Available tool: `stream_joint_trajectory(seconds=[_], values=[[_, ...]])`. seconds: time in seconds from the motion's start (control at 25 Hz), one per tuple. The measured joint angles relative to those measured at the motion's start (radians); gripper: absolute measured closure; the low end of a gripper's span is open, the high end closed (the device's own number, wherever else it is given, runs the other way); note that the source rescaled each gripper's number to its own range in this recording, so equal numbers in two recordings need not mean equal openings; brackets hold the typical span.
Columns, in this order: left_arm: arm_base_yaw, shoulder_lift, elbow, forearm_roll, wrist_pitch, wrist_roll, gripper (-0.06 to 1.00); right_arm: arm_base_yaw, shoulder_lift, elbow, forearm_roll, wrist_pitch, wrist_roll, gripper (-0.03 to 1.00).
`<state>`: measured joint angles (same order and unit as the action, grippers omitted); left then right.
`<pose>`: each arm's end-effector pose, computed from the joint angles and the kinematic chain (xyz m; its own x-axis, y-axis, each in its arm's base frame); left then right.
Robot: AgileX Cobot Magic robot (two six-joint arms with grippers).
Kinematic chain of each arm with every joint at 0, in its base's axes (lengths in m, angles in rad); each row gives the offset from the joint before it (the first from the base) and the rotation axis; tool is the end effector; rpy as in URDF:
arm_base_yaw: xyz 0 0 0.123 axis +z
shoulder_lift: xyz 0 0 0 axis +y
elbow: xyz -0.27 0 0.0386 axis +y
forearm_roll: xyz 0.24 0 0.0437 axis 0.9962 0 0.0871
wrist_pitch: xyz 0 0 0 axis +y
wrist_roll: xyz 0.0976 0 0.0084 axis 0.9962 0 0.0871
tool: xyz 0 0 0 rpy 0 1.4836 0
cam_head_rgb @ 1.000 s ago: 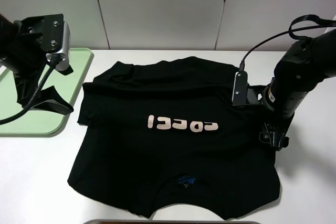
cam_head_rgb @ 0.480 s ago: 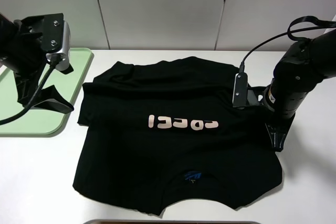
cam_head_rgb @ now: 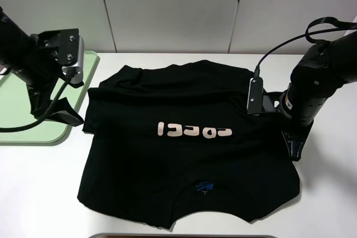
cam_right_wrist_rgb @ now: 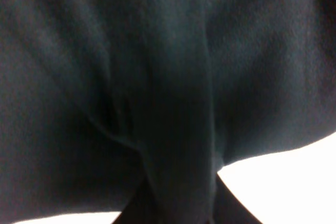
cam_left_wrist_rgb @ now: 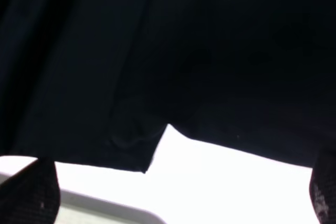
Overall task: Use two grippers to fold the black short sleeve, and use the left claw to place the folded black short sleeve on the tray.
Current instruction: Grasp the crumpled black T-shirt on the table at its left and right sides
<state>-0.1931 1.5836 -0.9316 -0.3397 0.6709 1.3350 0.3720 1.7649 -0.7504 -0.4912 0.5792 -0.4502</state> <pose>0.2839 -0.0762 0.1920 -0.2170 0.9144 -0.3417 0.9284 0.3015 0.2173 0.2561 0.0727 0.1058 -0.3490 -0.9296 0.1188 -0.9151 0.3108 -0.2569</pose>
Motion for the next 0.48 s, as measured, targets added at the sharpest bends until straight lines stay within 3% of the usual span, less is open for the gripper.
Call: stream_joint_trajectory(seconds=[0.24,0.48], values=[[0.0,0.127,-0.002,-0.001,-0.116,0.0,0.01,0.0,0.0,0.0,0.0,-0.006,0.0,0.96],[0.0,0.242,-0.077,-0.026,-0.118,-0.03,0.02,0.0,0.0,0.0,0.003,-0.016,0.0,0.96]])
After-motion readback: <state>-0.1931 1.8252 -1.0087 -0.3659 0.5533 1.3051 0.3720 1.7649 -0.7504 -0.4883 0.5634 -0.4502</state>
